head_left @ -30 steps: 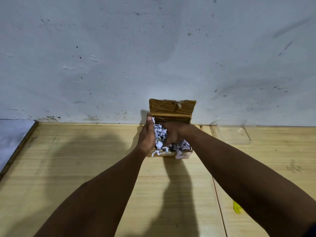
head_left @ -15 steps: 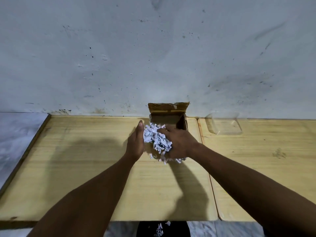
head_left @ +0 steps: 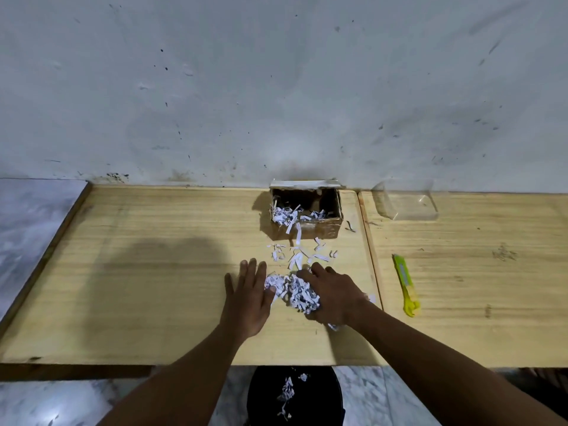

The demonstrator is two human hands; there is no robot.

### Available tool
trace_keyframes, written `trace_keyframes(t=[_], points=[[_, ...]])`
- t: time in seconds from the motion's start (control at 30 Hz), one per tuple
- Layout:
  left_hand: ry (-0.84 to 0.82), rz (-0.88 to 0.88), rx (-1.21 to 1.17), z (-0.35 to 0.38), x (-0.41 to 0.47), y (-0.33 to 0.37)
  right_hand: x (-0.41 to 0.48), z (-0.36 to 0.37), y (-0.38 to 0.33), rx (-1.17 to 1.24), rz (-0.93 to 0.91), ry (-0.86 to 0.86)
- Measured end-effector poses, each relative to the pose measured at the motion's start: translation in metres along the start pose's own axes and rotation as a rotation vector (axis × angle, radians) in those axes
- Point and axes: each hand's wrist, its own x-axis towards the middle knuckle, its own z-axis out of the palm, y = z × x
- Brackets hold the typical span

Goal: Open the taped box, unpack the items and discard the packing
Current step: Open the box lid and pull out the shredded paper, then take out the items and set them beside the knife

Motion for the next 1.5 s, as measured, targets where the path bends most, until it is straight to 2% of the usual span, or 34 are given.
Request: trace_keyframes(t=[0.13, 0.27, 0.47, 0.73, 0.87, 0.97, 1.03, 1.17, 1.23, 1.5], points=[[0.037, 0.012, 0.067, 0.015, -0.003, -0.003, -0.003, 0.014, 0.001, -0.02, 0.03, 0.087], [0.047, 0.01, 0.08, 0.016, -0.003, -0.004, -0.01, 0.025, 0.008, 0.085, -0.006, 0.095], [0.014, -0.004, 0.051, 0.013, -0.002, -0.003, -0.007, 0.023, 0.009, 0.104, -0.01, 0.097], [-0.02, -0.011, -0.112, -0.003, -0.005, 0.002, -0.026, -0.01, 0.021, 0.277, -0.043, 0.031], [0.039, -0.031, -0.302, -0.018, -0.001, 0.008, -0.045, -0.013, 0.044, 0.374, -0.046, 0.172], [0.204, 0.136, -0.33, -0.03, 0.003, 0.02, -0.056, -0.011, 0.056, 0.432, -0.08, 0.359], [0.247, 0.291, -0.282, -0.036, 0.002, 0.037, -0.06, -0.007, 0.058, 0.429, -0.042, 0.394], [0.024, 0.46, -0.051, -0.031, 0.002, 0.065, -0.059, 0.008, 0.045, 0.388, 0.045, 0.314], [0.01, 0.524, 0.035, -0.023, 0.006, 0.069, -0.057, 0.014, 0.038, 0.412, 0.05, 0.273], [0.113, 0.453, -0.116, -0.025, -0.003, 0.025, -0.068, 0.028, 0.049, 0.488, 0.065, 0.289]])
